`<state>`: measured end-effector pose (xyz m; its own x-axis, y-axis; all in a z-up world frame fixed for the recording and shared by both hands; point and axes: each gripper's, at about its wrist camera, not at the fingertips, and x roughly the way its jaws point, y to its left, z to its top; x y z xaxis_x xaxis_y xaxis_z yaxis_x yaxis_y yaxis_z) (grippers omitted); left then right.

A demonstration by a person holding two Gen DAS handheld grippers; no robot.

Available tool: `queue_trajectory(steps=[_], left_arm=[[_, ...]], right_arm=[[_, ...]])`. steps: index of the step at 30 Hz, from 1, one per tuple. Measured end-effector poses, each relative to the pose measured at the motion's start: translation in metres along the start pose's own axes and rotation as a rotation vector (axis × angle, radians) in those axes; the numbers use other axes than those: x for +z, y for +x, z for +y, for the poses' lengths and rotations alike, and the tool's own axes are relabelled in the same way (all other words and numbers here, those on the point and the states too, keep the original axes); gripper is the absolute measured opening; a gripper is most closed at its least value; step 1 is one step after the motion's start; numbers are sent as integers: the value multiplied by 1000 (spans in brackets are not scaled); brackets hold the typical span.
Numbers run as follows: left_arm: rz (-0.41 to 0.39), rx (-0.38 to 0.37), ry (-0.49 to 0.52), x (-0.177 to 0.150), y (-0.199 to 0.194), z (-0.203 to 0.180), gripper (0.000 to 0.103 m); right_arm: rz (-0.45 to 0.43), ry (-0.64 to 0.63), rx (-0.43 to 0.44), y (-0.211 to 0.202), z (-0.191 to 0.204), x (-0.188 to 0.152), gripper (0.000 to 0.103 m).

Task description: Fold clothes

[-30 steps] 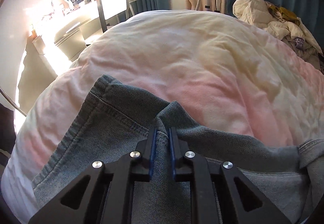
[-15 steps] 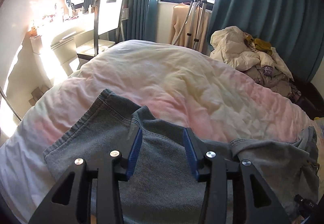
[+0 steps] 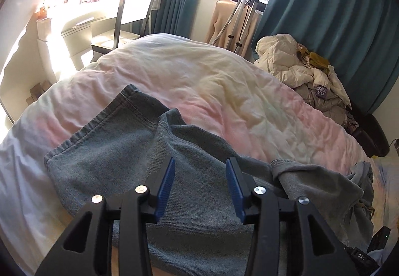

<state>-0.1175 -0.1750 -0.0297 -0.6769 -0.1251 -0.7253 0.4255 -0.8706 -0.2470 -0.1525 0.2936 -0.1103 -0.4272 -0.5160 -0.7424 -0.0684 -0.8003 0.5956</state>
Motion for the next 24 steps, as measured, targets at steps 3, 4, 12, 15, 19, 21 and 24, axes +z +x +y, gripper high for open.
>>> queue_trajectory(steps=[3, 4, 12, 15, 19, 21, 24], left_arm=[[10, -10, -30, 1, 5, 8, 43], [13, -16, -43, 2, 6, 11, 43], [35, -57, -166, 5, 16, 40, 43], [34, -56, -200, 6, 19, 48, 43], [22, -45, -246, 8, 24, 57, 43], [14, -40, -255, 10, 27, 59, 43], [11, -38, -261, 12, 34, 62, 43]], right_arm=[[-76, -72, 2, -17, 28, 2, 22], [-120, -98, 24, -26, 42, 4, 22], [-387, -166, 189, -86, 174, 70, 21], [-464, -237, 159, -86, 246, 107, 21], [-568, -363, 64, -86, 334, 145, 21], [-630, -434, 20, -84, 380, 159, 21], [-709, -570, -61, -82, 447, 167, 21]])
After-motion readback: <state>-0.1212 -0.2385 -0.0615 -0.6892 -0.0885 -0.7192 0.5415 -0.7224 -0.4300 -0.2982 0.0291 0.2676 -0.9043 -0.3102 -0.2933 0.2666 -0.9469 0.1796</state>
